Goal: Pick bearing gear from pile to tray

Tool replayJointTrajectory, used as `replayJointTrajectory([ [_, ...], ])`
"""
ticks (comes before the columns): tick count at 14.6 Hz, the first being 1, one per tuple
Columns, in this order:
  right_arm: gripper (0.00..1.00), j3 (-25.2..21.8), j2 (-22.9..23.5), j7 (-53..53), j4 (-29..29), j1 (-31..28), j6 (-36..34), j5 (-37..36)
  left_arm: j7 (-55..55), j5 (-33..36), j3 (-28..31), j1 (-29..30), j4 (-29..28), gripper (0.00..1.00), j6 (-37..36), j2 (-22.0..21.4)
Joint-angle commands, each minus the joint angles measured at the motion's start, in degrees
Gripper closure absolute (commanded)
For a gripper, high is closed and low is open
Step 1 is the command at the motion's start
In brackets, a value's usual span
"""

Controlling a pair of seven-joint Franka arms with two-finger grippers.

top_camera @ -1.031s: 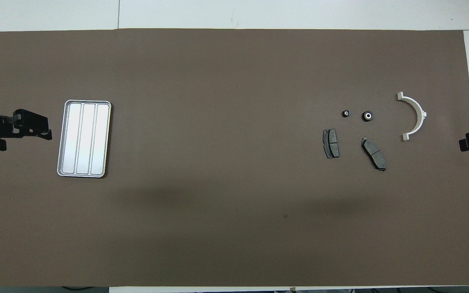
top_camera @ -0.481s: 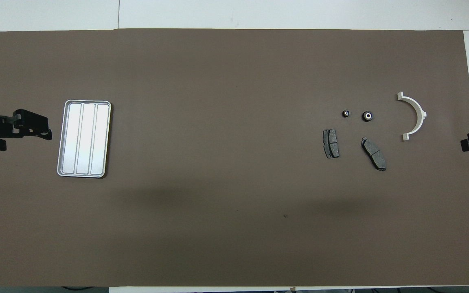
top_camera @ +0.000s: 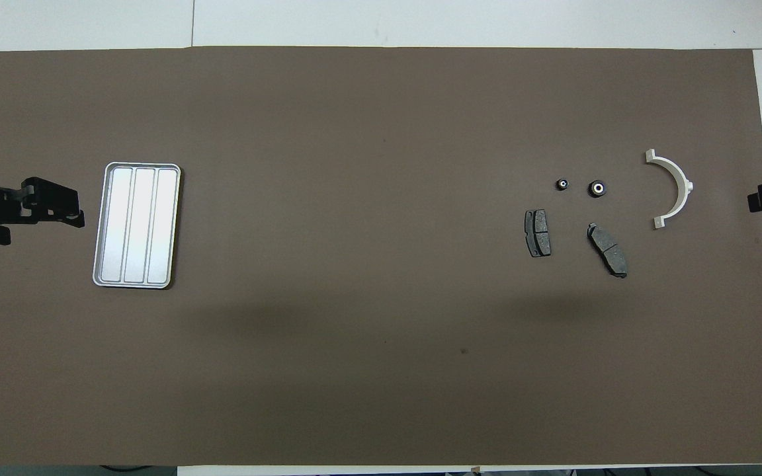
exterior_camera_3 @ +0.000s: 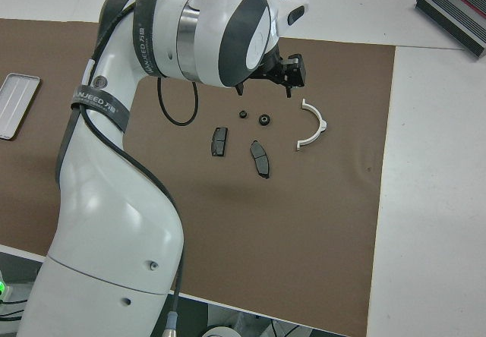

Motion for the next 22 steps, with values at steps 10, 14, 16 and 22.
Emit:
replayJointTrajectory([
  [10,0.04,0.8,20.4,1.9,7.3,0.1,13.8,0.3,0.5,-0.8,0.4,-0.3,-1.2,0.00,-0.5,-1.4],
  [14,0.04,0.8,25.9,3.0,7.3,2.5,20.2,0.3,0.5,-0.8,0.4,-0.3,-1.2,0.00,-0.5,-1.4],
  [16,0.04,0.8,29.2,4.1,7.3,2.7,24.3,0.3,0.5,-0.8,0.4,-0.3,-1.2,0.00,-0.5,-1.4],
  [22,0.05,0.9,32.9,7.7,6.5,4.6,28.9,0.7,0.5,-0.8,0.4,-0.3,-1.2,0.00,-0.5,-1.4],
])
